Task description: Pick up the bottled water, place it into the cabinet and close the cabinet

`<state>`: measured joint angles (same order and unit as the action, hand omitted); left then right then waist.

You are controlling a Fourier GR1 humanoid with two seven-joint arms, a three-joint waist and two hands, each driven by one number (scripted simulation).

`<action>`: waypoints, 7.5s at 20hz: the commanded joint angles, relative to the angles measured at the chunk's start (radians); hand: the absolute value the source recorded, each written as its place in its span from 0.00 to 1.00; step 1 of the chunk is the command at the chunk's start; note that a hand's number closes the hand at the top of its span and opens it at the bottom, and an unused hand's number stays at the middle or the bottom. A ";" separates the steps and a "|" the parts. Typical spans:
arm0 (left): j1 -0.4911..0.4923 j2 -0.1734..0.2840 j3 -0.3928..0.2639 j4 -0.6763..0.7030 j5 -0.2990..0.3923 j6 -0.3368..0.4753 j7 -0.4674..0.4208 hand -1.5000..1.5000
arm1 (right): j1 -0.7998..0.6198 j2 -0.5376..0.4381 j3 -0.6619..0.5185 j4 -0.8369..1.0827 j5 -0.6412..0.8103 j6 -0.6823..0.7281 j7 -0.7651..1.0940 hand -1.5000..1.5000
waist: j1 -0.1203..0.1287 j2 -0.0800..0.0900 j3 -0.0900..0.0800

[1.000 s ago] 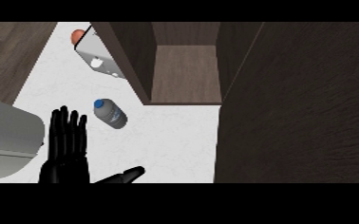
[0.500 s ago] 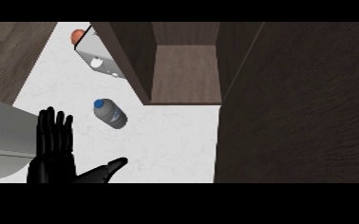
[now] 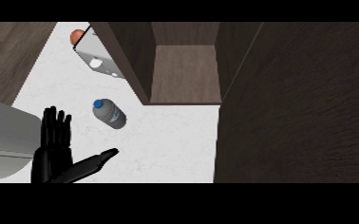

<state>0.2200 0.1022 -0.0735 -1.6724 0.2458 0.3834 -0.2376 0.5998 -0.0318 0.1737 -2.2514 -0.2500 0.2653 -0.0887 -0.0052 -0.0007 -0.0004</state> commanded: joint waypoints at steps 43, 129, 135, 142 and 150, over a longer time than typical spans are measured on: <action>-0.659 0.026 0.380 1.371 0.211 -0.635 -0.516 0.00 | -0.016 -0.031 0.017 -0.006 -0.013 -0.011 0.000 0.00 | -0.010 0.005 -0.001; -0.887 -0.102 -0.175 0.591 0.087 0.014 0.055 1.00 | -0.014 -0.010 0.159 0.163 0.052 -0.051 -0.115 0.00 | -0.026 0.004 0.001; -0.985 -0.096 -0.152 0.687 0.053 0.097 0.089 1.00 | -0.103 -0.037 0.092 0.151 -0.017 -0.037 -0.051 0.00 | -0.043 0.014 0.001; -1.039 -0.072 -0.163 0.755 0.005 0.197 0.124 1.00 | -0.075 -0.025 0.141 0.138 0.016 -0.043 -0.064 0.00 | -0.063 0.017 0.000; -1.262 -0.071 -0.040 1.173 -0.008 0.131 -0.041 1.00 | -0.109 -0.034 0.108 0.176 -0.011 -0.031 -0.072 0.00 | -0.056 0.023 0.000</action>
<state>-0.9324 0.0234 -0.1725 -0.6645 0.2401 0.5400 -0.2194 0.5235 -0.0738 0.2847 -2.0989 -0.2651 0.2396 -0.1602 -0.0606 0.0166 -0.0002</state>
